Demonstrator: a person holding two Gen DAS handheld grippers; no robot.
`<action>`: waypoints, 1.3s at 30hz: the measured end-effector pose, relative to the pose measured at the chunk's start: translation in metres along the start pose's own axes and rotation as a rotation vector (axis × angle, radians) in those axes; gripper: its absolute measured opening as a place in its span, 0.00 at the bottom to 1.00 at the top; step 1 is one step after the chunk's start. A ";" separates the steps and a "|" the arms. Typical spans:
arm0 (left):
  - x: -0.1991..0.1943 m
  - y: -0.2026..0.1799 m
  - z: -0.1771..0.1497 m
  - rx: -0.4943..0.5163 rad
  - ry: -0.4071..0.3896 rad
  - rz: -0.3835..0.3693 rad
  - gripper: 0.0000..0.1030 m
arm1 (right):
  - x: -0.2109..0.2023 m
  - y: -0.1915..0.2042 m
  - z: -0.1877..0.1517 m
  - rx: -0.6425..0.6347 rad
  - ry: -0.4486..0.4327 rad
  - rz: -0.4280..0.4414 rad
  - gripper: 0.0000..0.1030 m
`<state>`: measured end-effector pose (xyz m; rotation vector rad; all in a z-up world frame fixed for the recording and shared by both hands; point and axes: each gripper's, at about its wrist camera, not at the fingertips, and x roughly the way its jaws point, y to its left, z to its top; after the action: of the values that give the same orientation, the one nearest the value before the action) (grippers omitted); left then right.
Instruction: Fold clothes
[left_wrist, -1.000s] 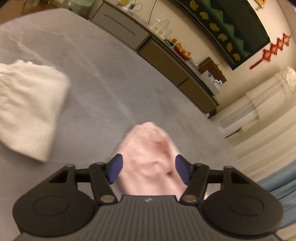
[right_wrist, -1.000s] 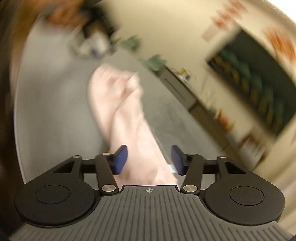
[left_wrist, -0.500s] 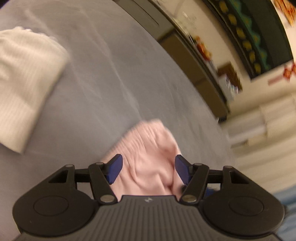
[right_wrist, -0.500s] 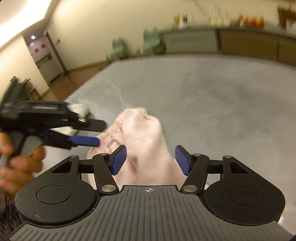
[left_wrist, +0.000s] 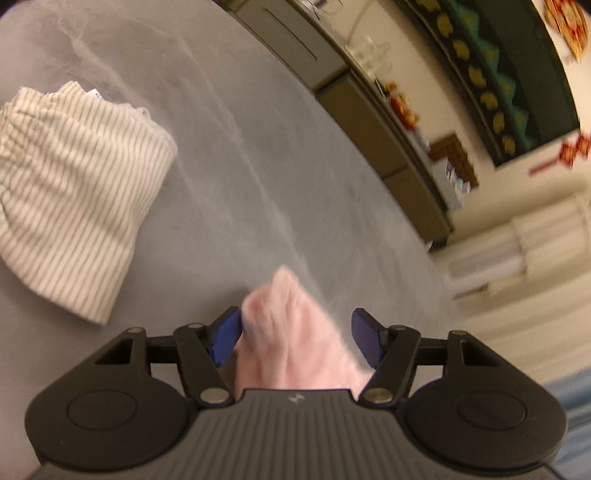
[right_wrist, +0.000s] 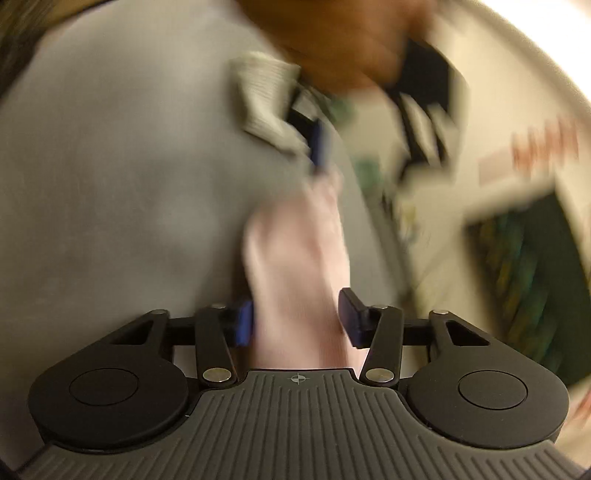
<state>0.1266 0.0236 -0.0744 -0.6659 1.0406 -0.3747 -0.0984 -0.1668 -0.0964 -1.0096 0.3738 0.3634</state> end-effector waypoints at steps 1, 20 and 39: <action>-0.001 0.001 -0.003 0.018 0.007 0.016 0.64 | -0.009 -0.011 -0.008 0.110 0.021 0.025 0.62; -0.006 -0.011 -0.008 0.023 -0.009 -0.078 0.09 | -0.065 -0.132 -0.139 0.927 0.234 0.257 0.06; 0.003 0.004 0.002 -0.074 -0.083 -0.193 0.08 | -0.045 -0.168 -0.177 0.980 0.237 0.458 0.53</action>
<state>0.1299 0.0251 -0.0785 -0.8454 0.9171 -0.4734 -0.0841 -0.4068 -0.0351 0.0098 0.8947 0.4029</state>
